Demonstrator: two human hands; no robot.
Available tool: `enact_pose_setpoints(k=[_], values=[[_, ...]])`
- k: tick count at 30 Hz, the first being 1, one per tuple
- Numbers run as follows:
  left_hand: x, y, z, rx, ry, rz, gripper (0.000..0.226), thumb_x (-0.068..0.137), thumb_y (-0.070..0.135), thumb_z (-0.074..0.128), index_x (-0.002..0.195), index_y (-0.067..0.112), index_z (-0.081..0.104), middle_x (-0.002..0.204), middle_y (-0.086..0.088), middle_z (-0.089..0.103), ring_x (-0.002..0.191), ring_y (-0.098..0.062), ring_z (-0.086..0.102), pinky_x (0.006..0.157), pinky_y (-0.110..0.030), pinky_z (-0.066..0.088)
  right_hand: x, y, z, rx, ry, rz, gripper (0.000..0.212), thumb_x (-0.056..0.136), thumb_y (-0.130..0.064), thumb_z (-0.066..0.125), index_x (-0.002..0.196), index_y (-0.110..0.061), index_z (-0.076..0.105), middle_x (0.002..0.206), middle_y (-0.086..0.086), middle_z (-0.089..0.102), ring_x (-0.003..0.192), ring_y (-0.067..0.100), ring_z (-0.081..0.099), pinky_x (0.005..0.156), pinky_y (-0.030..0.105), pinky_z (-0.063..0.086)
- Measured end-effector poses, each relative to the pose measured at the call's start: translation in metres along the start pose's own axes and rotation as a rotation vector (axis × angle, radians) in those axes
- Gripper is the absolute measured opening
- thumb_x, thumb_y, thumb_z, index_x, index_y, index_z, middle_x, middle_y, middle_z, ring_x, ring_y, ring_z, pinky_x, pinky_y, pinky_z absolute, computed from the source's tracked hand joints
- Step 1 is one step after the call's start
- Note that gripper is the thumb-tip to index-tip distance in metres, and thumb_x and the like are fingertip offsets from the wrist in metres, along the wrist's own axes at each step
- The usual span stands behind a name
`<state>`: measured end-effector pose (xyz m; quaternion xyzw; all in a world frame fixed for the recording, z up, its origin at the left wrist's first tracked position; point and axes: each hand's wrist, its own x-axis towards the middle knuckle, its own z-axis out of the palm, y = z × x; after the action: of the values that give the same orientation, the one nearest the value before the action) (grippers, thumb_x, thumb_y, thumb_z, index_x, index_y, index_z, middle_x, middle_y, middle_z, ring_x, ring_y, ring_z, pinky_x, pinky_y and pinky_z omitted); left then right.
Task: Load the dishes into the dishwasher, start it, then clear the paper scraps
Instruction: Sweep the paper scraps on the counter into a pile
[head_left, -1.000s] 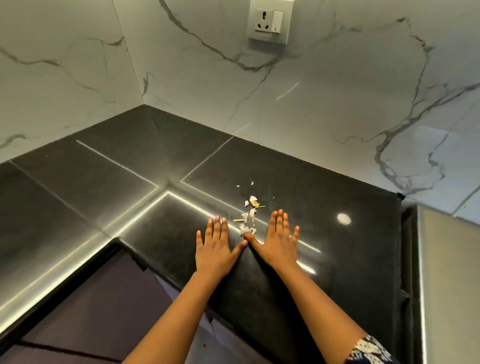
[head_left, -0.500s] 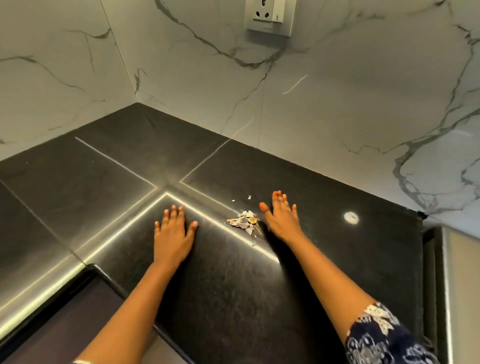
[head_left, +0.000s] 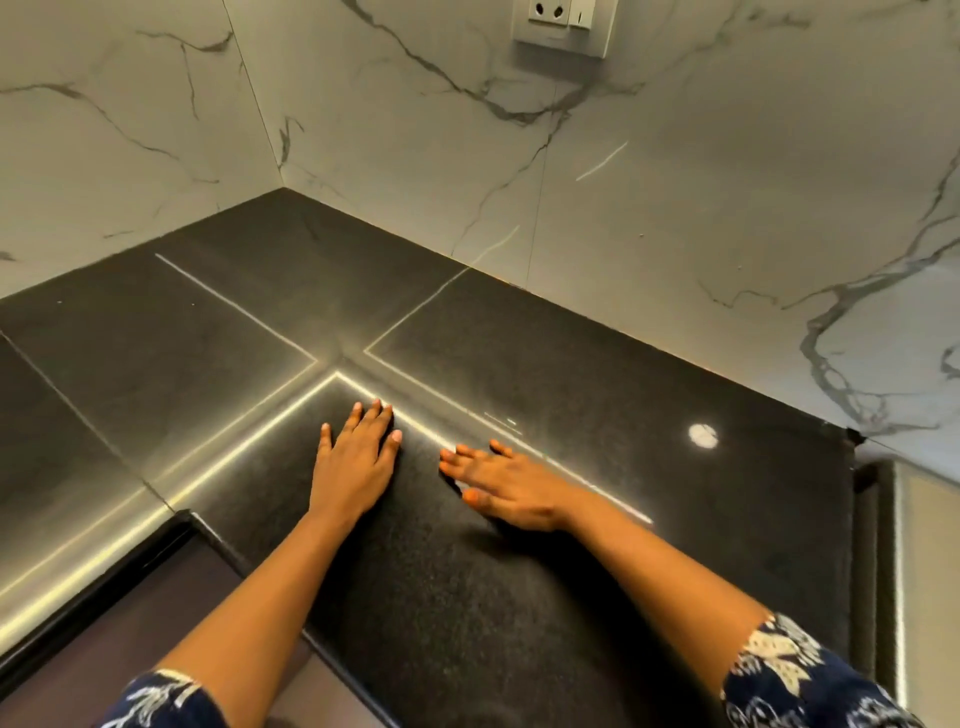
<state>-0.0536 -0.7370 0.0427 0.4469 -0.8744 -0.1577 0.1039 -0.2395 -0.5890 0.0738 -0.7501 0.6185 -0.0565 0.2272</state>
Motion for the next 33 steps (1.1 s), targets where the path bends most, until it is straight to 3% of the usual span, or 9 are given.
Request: enact_pose_setpoints(k=[4,9,12,14,17,24,27,30,33], values=[[-0.007,0.001,-0.005,-0.033,-0.096,0.163,0.050,0.102,0.041,0.029,0.149,0.025,0.029,0.157,0.008,0.021,0.146,-0.009,0.011,0.117,-0.042,0.006,-0.038,-0.035,0.024,0.001,-0.027,-0.046,0.067,0.094,-0.056,0.014,0.150,-0.019,0.018,0.157,-0.007,0.011,0.144,0.005,0.003,0.115,0.030,-0.004],[-0.020,0.005,-0.009,0.094,-0.241,0.305,0.088,0.076,0.068,-0.005,0.152,0.026,0.010,0.159,0.009,0.004,0.146,-0.008,-0.003,0.118,-0.039,0.000,-0.073,-0.039,0.014,0.597,0.268,0.277,0.047,0.100,-0.032,0.027,0.146,-0.018,0.029,0.146,-0.019,0.014,0.139,-0.003,0.006,0.112,0.018,-0.002],[-0.036,0.009,-0.008,0.148,-0.256,0.333,0.101,0.067,0.081,-0.018,0.152,0.029,0.001,0.157,0.012,-0.005,0.144,-0.006,-0.009,0.118,-0.039,-0.003,-0.084,-0.010,0.007,0.284,0.325,0.514,0.048,0.103,-0.026,0.028,0.149,-0.015,0.017,0.153,-0.011,0.008,0.145,0.009,0.004,0.114,0.024,-0.003],[-0.051,0.014,-0.008,0.173,-0.274,0.393,0.100,0.064,0.079,-0.028,0.149,0.032,-0.006,0.154,0.015,-0.010,0.143,-0.006,-0.012,0.118,-0.038,-0.005,-0.081,-0.012,0.017,0.120,0.222,0.510,0.058,0.100,-0.046,0.016,0.150,-0.017,0.012,0.157,-0.006,0.004,0.145,0.008,0.002,0.116,0.032,-0.003],[-0.075,0.020,-0.007,0.173,-0.307,0.512,0.086,0.069,0.076,-0.028,0.144,0.036,-0.013,0.153,0.018,-0.014,0.142,-0.006,-0.017,0.118,-0.036,-0.008,-0.081,-0.041,0.048,0.054,0.203,0.407,0.103,0.068,-0.077,-0.023,0.150,-0.022,0.004,0.149,-0.016,-0.010,0.138,-0.001,-0.010,0.116,0.034,-0.006],[-0.124,0.020,-0.005,0.132,-0.335,0.683,0.078,0.079,0.070,-0.022,0.148,0.035,-0.008,0.153,0.021,-0.016,0.141,0.002,-0.020,0.115,-0.028,-0.014,-0.097,-0.110,0.089,0.029,0.252,0.396,0.104,0.063,-0.075,-0.031,0.149,-0.024,-0.001,0.146,-0.018,-0.016,0.136,-0.002,-0.019,0.116,0.029,-0.012],[-0.146,0.015,-0.005,0.049,-0.323,0.667,0.081,0.078,0.071,-0.023,0.148,0.034,-0.003,0.154,0.021,-0.010,0.141,0.004,-0.016,0.116,-0.025,-0.011,-0.103,-0.125,0.098,0.185,0.320,0.433,0.103,0.062,-0.081,-0.026,0.147,-0.026,-0.002,0.149,-0.017,-0.010,0.137,-0.004,-0.013,0.115,0.022,-0.010],[-0.162,0.004,-0.003,-0.301,-0.202,0.454,0.081,0.081,0.077,-0.009,0.146,0.032,0.005,0.154,0.020,0.000,0.142,0.007,-0.006,0.116,-0.020,-0.007,-0.104,-0.123,0.086,0.561,0.507,0.512,0.109,0.062,-0.091,-0.003,0.147,-0.023,0.007,0.147,-0.019,0.002,0.136,-0.007,-0.001,0.109,0.006,-0.006],[-0.175,-0.005,-0.003,-0.635,-0.104,0.207,0.085,0.078,0.085,0.004,0.143,0.033,0.018,0.151,0.021,0.016,0.141,0.007,0.007,0.112,-0.010,-0.007,-0.078,-0.097,0.054,0.431,0.370,0.553,0.097,0.077,-0.081,0.001,0.149,-0.017,0.009,0.150,-0.014,-0.001,0.139,0.000,-0.002,0.116,0.025,-0.005]])
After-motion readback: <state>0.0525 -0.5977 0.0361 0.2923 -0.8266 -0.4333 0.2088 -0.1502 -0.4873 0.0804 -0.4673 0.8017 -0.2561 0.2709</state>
